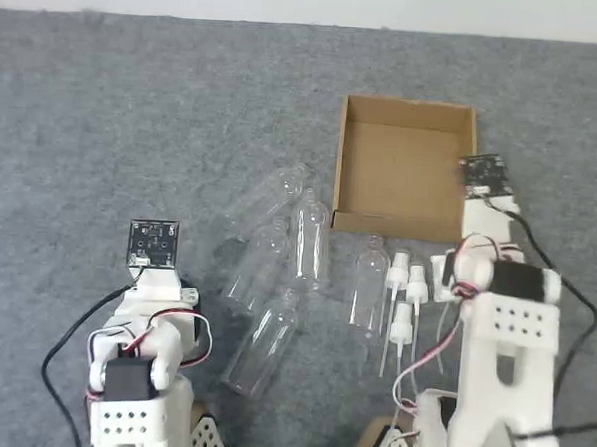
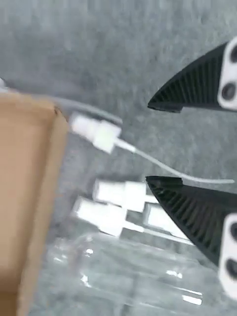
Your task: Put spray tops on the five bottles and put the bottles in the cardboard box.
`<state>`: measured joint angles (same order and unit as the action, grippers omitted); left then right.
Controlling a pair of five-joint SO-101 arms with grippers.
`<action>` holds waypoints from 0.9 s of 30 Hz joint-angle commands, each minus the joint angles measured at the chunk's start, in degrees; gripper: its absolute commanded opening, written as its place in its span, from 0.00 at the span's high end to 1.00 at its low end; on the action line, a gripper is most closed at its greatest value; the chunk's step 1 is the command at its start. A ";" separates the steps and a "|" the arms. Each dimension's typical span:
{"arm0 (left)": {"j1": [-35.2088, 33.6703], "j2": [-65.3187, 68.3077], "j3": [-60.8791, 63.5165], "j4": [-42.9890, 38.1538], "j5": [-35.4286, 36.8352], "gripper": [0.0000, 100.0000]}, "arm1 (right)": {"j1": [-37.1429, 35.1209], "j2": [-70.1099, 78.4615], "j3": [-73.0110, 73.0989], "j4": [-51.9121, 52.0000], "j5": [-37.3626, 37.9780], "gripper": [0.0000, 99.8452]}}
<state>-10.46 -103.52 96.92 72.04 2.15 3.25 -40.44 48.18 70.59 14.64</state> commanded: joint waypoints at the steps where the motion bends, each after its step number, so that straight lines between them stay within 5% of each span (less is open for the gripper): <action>1: 0.18 -0.88 -0.40 0.35 0.00 0.98 | -1.63 2.86 -3.43 -1.80 0.70 0.82; 18: 0.18 -0.88 -0.40 0.35 0.00 0.98 | 1.54 22.20 -3.34 -20.18 0.79 0.82; 27: 0.18 -0.88 -0.40 0.35 0.00 0.98 | 2.68 18.59 -7.30 -12.26 0.35 0.82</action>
<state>-10.46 -103.52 96.92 72.04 2.15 7.21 -16.18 46.86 54.07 14.73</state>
